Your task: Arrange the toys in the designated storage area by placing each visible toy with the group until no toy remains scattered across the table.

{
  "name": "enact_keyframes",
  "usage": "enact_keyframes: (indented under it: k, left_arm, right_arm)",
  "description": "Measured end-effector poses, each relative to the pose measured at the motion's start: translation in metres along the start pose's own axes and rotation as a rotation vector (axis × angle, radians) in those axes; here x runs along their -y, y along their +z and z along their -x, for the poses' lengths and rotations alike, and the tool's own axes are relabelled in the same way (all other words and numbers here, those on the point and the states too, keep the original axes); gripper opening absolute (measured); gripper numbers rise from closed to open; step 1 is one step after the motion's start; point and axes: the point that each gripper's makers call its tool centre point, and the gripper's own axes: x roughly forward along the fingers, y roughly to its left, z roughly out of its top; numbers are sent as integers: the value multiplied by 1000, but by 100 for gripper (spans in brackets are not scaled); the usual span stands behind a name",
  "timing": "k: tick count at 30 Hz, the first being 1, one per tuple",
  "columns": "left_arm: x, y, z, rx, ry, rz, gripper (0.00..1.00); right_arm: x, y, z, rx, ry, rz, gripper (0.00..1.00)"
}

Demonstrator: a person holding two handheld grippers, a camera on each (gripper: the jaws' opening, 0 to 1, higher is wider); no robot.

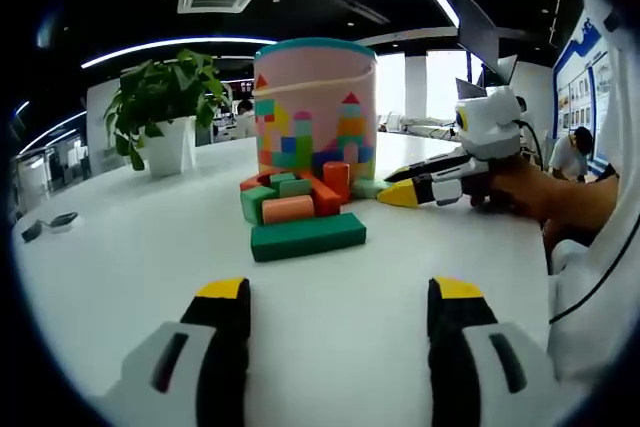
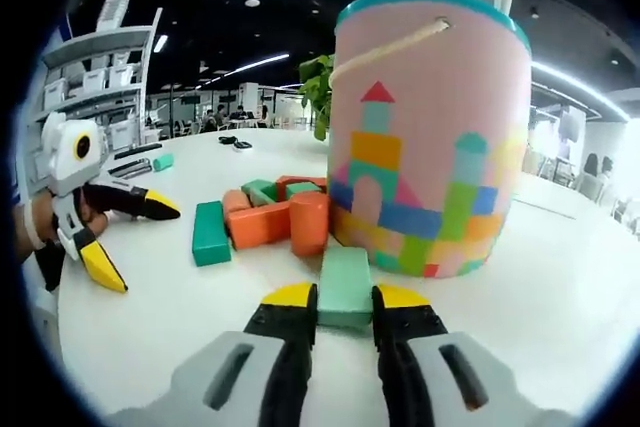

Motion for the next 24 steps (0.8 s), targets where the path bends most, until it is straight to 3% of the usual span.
enact_keyframes:
  k: [9, 11, 14, 17, 24]
  left_arm:
    - [0, 0, 0, 0, 0, 0, 74]
    - [0, 0, 0, 0, 0, 0, 74]
    - [0, 0, 0, 0, 0, 0, 74]
    - [0, 0, 0, 0, 0, 1, 74]
    - [-1, 0, -1, 0, 3, 1, 74]
  right_arm:
    - [0, -4, 11, 6, 76, 26, 22]
    - [-6, -6, 16, 2, 148, 11, 22]
    - [2, -10, 25, 1, 164, 60, 22]
    - [7, -14, 34, 2, 216, 47, 22]
    - [10, -18, 47, 6, 252, 71, 22]
